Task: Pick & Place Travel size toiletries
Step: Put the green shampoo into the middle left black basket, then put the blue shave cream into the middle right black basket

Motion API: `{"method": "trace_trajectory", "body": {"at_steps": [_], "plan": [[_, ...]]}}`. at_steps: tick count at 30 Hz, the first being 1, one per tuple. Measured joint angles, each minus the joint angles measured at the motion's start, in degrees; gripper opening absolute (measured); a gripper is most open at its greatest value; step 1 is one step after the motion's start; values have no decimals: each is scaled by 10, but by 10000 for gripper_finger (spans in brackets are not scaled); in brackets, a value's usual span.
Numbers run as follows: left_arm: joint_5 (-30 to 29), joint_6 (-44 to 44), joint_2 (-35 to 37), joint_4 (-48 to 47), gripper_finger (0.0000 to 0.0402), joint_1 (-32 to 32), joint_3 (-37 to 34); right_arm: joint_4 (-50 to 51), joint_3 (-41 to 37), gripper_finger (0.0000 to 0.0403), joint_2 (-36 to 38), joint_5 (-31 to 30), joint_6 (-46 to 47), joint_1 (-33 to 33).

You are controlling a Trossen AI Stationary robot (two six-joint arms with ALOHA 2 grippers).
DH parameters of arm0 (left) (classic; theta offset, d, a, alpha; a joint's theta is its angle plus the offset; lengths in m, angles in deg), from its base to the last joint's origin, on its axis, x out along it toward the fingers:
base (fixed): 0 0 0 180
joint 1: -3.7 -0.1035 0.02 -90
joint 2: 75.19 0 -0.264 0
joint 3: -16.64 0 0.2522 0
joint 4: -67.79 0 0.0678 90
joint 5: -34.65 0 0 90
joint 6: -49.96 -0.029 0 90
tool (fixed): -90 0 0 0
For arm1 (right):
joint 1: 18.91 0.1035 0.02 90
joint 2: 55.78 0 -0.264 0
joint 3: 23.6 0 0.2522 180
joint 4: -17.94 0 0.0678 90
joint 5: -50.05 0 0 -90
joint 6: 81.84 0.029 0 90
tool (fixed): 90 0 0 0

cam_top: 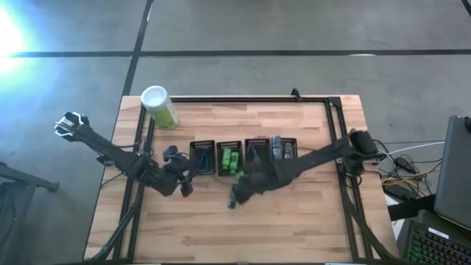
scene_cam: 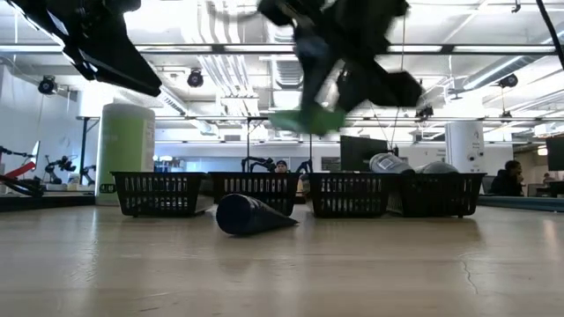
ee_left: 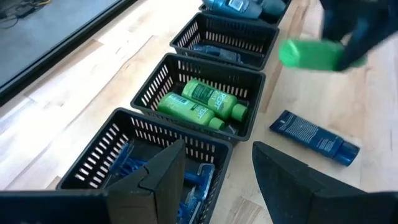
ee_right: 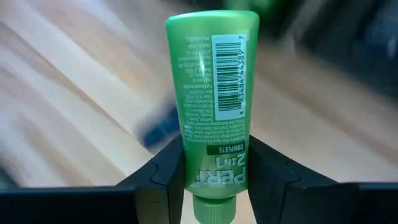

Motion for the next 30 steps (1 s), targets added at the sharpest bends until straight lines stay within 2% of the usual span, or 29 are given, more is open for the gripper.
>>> {"method": "trace_trajectory", "body": {"at_steps": [5,14,21,30], "plan": [[-4,-10,29,-1,193,0,0,-90,1,130,28,-19,-8,-64],[-5,-15,75,-17,193,0,0,-147,0,138,-25,11,-20,-140],[-5,-18,93,-33,193,0,0,-149,2,188,-52,10,-7,-145],[-5,-32,97,-39,193,0,0,-147,4,260,-42,-7,-12,-140]]}}
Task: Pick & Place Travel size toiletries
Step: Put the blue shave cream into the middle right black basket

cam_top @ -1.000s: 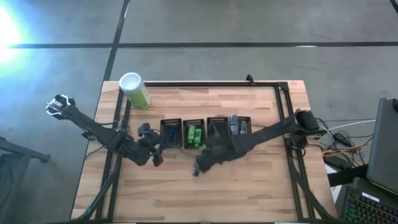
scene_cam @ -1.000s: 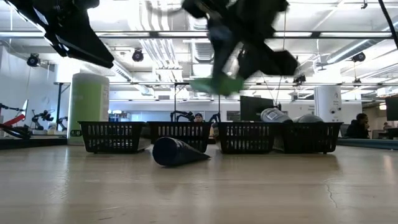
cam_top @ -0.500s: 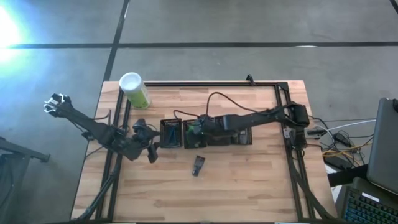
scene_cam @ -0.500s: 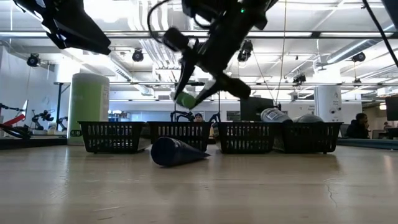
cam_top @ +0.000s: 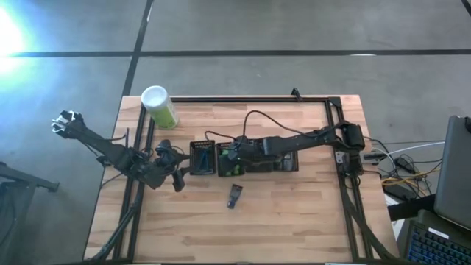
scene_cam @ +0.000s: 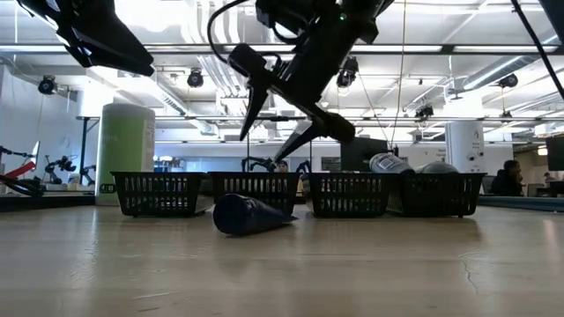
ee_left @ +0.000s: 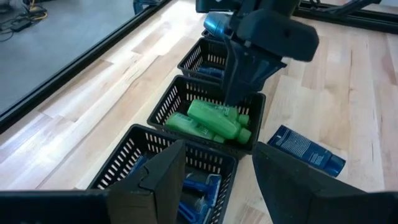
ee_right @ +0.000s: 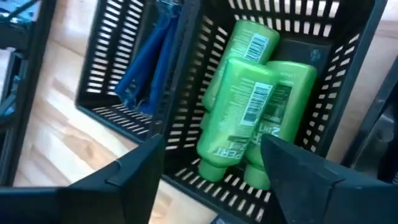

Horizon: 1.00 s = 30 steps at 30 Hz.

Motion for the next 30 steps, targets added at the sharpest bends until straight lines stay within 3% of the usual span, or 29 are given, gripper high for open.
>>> {"method": "trace_trajectory", "body": {"at_steps": [22,30], "plan": [[2,7,0,0,193,0,0,0,0,354,47,0,-40,54],[55,50,0,0,193,0,0,0,0,358,47,1,-18,81]]}}
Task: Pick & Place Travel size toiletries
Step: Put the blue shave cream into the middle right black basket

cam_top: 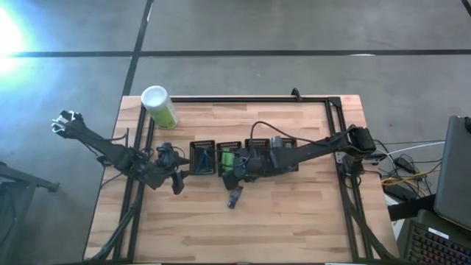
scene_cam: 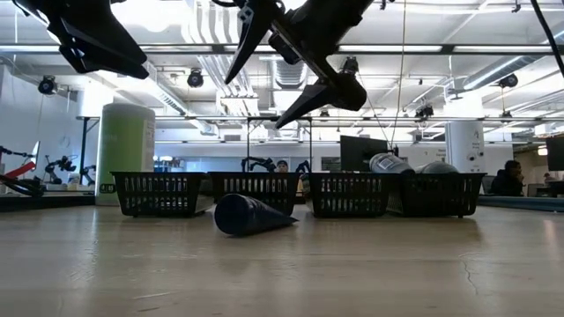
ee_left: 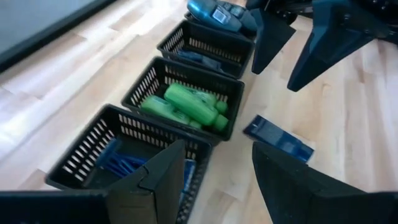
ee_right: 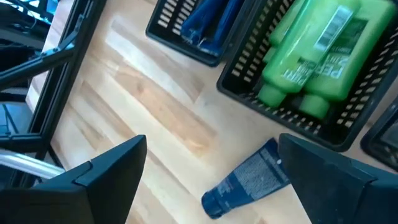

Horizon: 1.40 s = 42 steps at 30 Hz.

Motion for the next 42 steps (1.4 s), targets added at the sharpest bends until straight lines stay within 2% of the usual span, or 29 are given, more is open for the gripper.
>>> {"method": "trace_trajectory", "body": {"at_steps": [12,17,24,27,34,42], "plan": [[47,44,0,0,193,0,0,1,0,328,0,6,27,33],[47,60,0,0,193,0,0,1,0,336,0,6,40,43],[47,91,0,2,193,0,0,15,0,359,0,38,53,59],[47,103,0,6,193,0,0,14,0,363,0,47,100,62],[49,115,-2,19,193,8,0,-3,16,363,-1,46,63,81],[49,115,-8,32,193,23,0,39,13,364,-2,20,135,94]]}}
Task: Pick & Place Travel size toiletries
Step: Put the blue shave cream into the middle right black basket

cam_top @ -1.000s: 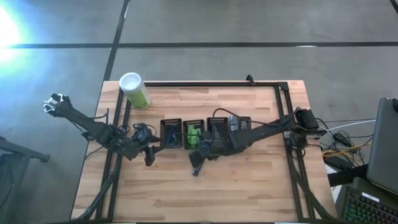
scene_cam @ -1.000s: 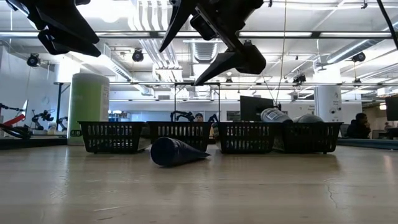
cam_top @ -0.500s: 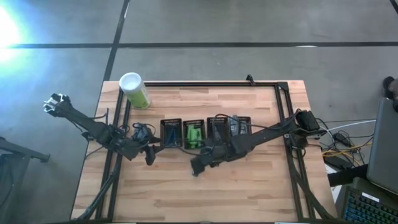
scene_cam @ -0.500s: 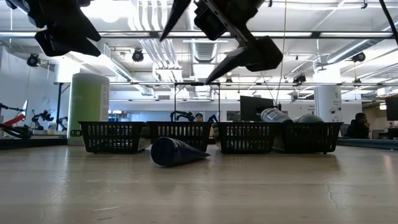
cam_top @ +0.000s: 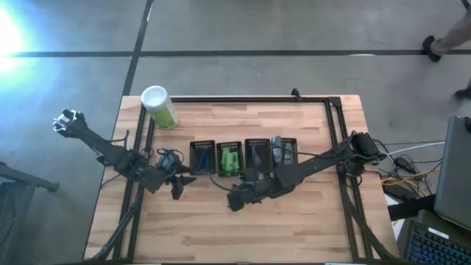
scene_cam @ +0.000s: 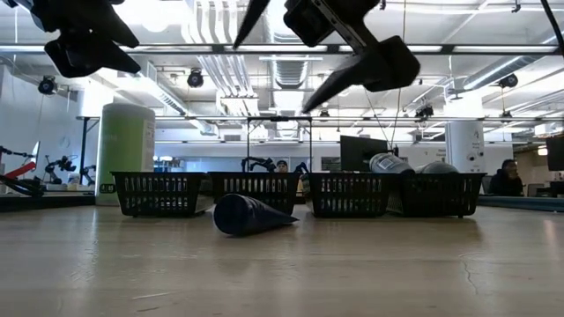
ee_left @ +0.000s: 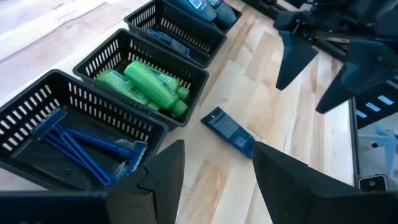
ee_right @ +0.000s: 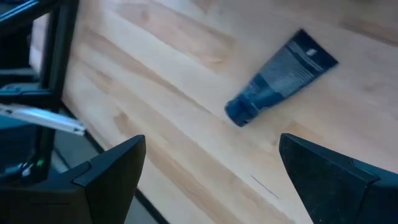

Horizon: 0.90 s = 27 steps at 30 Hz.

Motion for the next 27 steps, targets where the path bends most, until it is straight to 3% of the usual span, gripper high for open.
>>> {"method": "trace_trajectory", "body": {"at_steps": [8,27], "plan": [[0,-1,-13,0,193,0,0,1,-5,363,-1,-10,45,1],[-3,-61,-24,14,193,6,0,10,18,363,-106,19,100,0]]}}
